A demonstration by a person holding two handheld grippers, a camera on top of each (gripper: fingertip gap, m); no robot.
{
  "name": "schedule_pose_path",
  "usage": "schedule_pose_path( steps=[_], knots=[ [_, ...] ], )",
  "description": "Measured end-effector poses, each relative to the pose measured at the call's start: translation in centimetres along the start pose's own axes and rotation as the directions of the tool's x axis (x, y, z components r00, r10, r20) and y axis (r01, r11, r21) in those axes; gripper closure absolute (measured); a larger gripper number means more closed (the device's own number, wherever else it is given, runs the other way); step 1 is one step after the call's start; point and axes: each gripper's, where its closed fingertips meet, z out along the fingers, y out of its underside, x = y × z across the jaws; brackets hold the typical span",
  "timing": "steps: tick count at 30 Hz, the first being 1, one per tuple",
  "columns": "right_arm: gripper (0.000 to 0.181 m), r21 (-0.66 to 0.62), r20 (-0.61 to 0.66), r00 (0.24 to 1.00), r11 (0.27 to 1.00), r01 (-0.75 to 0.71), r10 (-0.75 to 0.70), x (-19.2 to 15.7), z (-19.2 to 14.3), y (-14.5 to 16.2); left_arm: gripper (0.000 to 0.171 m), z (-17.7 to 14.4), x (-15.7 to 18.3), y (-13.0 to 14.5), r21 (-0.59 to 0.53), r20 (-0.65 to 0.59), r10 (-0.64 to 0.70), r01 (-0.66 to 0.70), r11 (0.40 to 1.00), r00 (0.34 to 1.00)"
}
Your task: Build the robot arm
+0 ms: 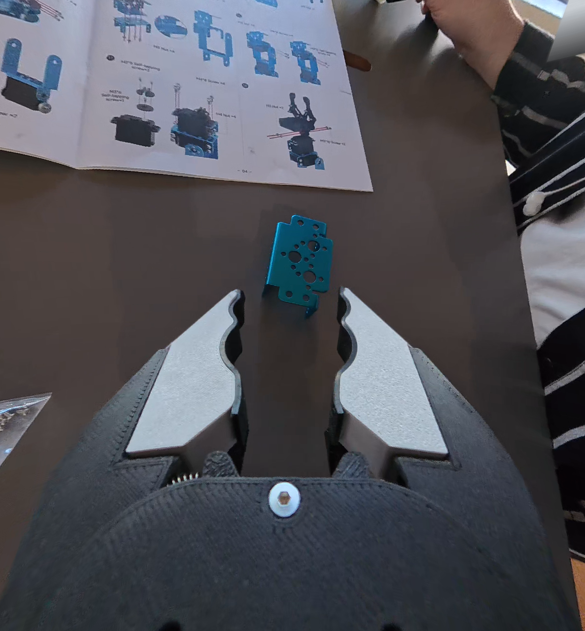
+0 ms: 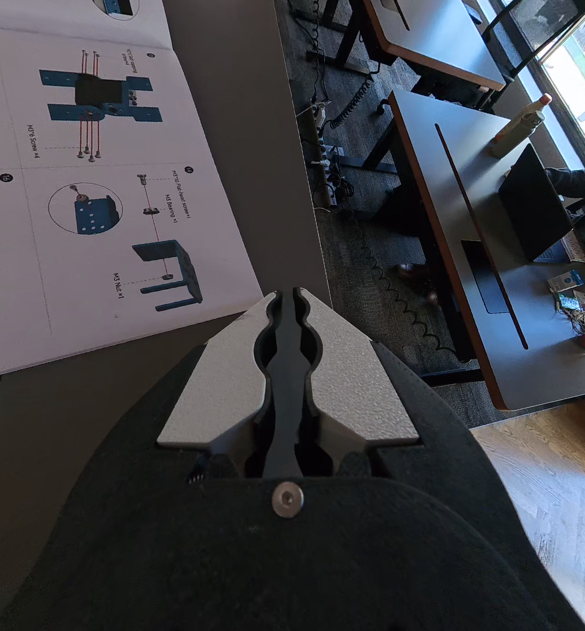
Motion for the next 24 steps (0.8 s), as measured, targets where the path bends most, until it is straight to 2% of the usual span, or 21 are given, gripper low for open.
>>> schedule_pose_path(
  steps=[4,9,10,14,20,22,24],
  knots=[
    [0.175,0.000,0.000,1.000,1.000,0.001,-0.001,0.0,0.0,0.0,0.121,0.7,0.2,0.7,-0.048,-0.016,0.019,-0.019,0.999,1.000],
    [0.175,0.000,0.002,1.000,1.000,-0.002,0.002,0.0,0.0,0.0,0.138,1.3,0.0,0.8,-0.078,0.038,0.095,-0.091,0.993,0.995],
    [0.175,0.000,0.002,1.000,1.000,-0.002,0.002,0.0,0.0,0.0,0.148,1.3,0.1,0.8,-0.082,0.035,0.094,-0.091,0.993,0.995],
    [0.175,0.000,0.002,1.000,1.000,0.000,0.000,0.0,0.0,0.0,0.148,1.1,-0.2,0.7,-0.093,0.073,0.046,-0.039,0.995,0.996],
    [0.175,0.005,-0.004,1.000,1.000,0.026,-0.026,-0.2,0.0,-0.1,0.149,0.1,-0.6,0.7,-0.117,0.233,0.052,-0.025,0.993,0.971],
    [0.175,0.008,-0.010,0.999,0.999,0.040,-0.040,-0.3,0.0,-0.2,0.149,-0.7,-1.3,0.8,-0.178,0.353,0.115,-0.054,0.983,0.928],
    [0.175,0.010,-0.020,0.998,0.998,0.058,-0.058,-0.3,0.0,-0.2,0.149,-1.5,-2.0,0.7,-0.234,0.487,0.171,-0.061,0.970,0.856]
  ],
)
